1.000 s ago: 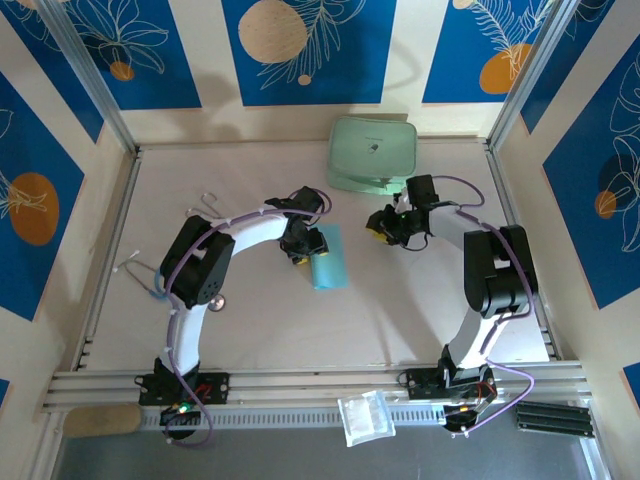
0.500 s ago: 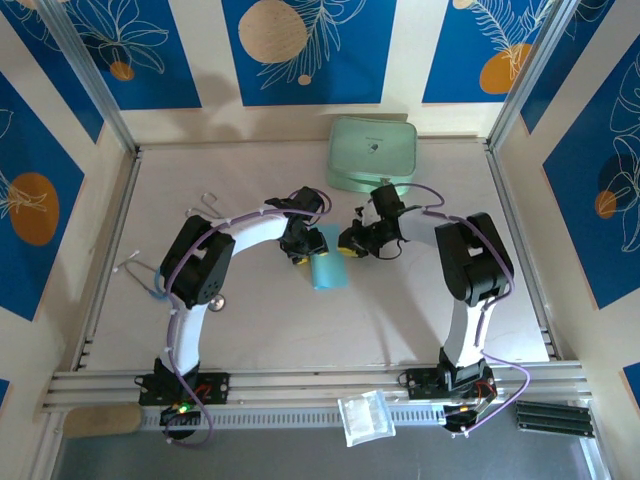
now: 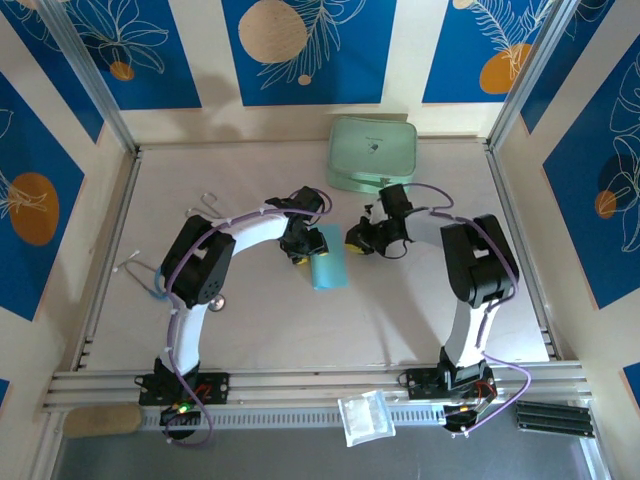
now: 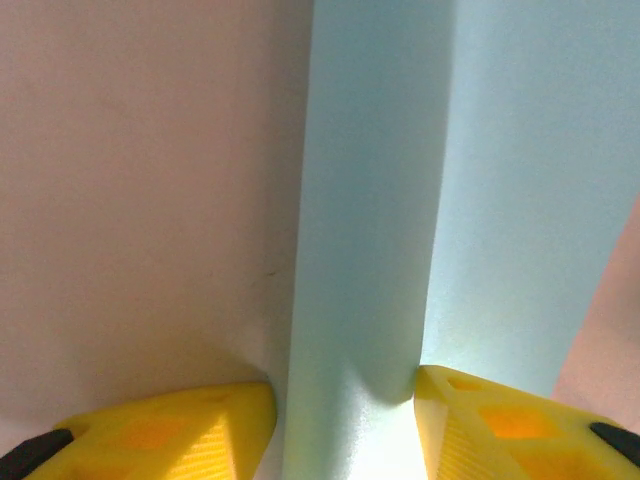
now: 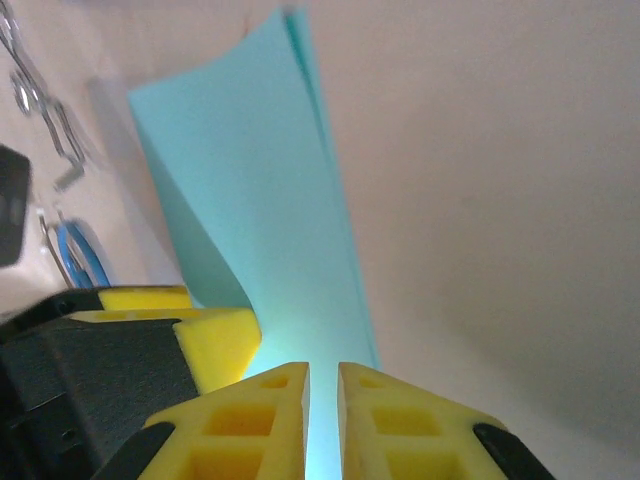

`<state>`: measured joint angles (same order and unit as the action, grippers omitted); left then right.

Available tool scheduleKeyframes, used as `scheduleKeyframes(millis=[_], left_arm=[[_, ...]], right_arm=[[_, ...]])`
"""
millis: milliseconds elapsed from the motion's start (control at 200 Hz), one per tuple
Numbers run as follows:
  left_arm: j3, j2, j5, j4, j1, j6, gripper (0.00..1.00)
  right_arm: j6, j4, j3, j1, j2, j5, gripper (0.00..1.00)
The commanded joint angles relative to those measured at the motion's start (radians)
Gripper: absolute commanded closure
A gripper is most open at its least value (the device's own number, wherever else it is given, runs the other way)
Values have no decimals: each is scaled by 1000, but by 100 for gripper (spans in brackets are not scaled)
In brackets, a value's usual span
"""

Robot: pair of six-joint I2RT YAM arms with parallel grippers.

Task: Fold a paper plane with a square sheet of paper (pick it up from the middle)

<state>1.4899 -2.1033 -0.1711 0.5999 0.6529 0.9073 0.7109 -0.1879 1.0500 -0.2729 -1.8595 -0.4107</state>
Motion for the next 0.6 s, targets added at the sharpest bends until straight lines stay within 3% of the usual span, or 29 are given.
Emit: scheduleKeyframes(millis=[0,595], left_arm=[[-66,-144,23,71,23,-29,51],[-57,-169,5,67,31,-52,50]], right_arm=[[40,41,-30,32,67,30,83],[-13,9,18,-28,-1,-29,83]])
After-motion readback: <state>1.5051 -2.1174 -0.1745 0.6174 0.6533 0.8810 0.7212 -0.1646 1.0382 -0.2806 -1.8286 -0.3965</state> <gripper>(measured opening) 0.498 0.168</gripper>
